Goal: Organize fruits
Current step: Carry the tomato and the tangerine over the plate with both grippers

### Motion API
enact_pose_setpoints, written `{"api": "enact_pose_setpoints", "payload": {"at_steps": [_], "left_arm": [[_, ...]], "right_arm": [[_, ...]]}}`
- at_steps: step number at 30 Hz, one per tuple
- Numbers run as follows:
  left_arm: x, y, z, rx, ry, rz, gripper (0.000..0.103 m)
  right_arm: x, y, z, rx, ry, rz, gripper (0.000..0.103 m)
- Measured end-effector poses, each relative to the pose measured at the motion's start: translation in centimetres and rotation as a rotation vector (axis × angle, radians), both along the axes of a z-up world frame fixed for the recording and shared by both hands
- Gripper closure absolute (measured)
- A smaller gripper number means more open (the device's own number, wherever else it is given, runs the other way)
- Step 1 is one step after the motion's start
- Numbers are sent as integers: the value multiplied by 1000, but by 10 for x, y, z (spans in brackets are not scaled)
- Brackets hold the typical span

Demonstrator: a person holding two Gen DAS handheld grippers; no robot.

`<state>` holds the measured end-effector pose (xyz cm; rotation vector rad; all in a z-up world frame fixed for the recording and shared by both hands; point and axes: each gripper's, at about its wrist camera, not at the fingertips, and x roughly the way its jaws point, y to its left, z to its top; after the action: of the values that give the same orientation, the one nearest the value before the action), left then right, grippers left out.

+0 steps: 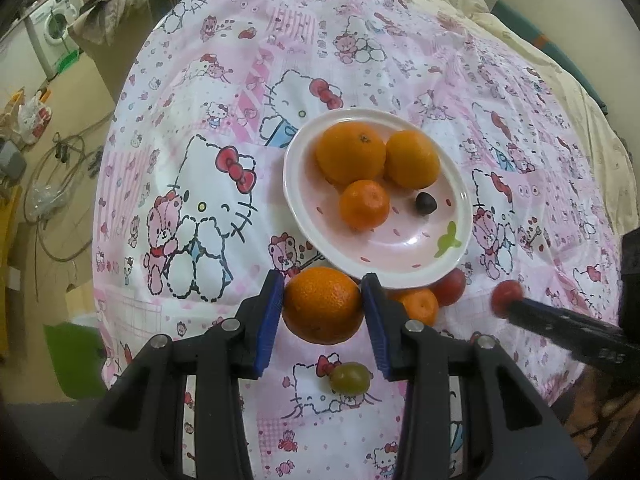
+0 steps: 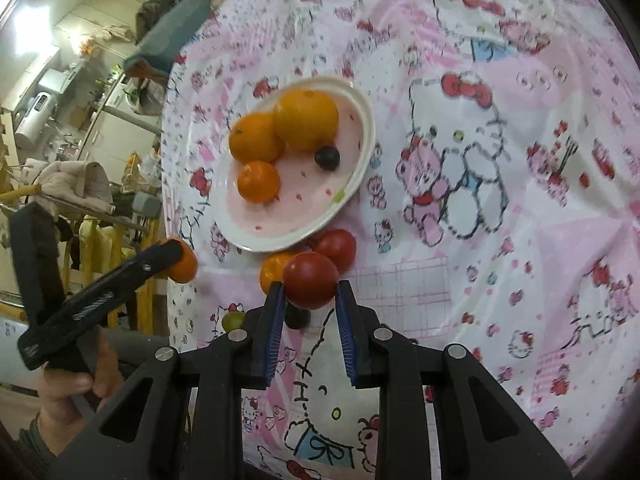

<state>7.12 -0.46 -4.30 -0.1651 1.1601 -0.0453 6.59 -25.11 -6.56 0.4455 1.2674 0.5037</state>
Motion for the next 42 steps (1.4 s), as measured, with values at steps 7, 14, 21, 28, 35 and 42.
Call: {"api": "enact_pose_setpoints", "payload": {"at_steps": [7, 14, 21, 28, 35, 42], "left_arm": [[3, -7, -2, 18, -11, 4, 67], [3, -5, 10, 23, -54, 6, 67], [16, 1, 28, 13, -65, 7, 67], [34, 1, 39, 32, -71, -20, 67], [58, 5, 30, 41, -39, -28, 67], [79, 4, 2, 20, 12, -24, 67]], "right_arm": [[-1, -19, 18, 38, -52, -57, 76], [1, -33, 40, 82, -131, -96, 76], [11, -40, 55, 118, -172, -123, 76], [34, -36, 62, 127, -181, -124, 76], [57, -35, 54, 148, -146, -131, 76], [82, -17, 34, 118, -92, -88, 76]]}}
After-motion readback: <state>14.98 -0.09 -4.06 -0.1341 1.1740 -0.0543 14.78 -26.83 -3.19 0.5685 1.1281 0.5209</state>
